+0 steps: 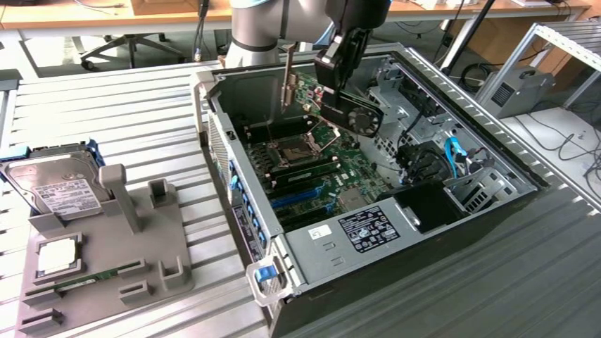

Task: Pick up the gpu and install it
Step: 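Insert the gpu into the slot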

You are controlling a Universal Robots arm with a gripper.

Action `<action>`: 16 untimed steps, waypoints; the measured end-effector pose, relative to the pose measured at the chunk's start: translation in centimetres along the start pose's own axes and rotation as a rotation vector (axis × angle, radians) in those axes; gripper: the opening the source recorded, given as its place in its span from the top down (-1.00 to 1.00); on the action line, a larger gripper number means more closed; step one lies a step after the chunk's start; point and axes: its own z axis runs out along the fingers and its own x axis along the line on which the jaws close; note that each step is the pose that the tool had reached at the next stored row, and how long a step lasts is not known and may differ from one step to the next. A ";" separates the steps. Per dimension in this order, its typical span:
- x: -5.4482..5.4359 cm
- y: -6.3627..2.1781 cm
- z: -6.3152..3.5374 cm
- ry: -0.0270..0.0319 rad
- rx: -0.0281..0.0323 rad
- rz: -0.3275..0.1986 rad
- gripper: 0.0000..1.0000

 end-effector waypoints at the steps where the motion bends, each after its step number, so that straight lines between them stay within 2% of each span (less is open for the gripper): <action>1: 0.0 0.00 -0.01 -0.0001 0.0000 -0.005 0.47; 16: 0.0 0.04 -0.08 -0.0017 0.0001 -0.058 0.47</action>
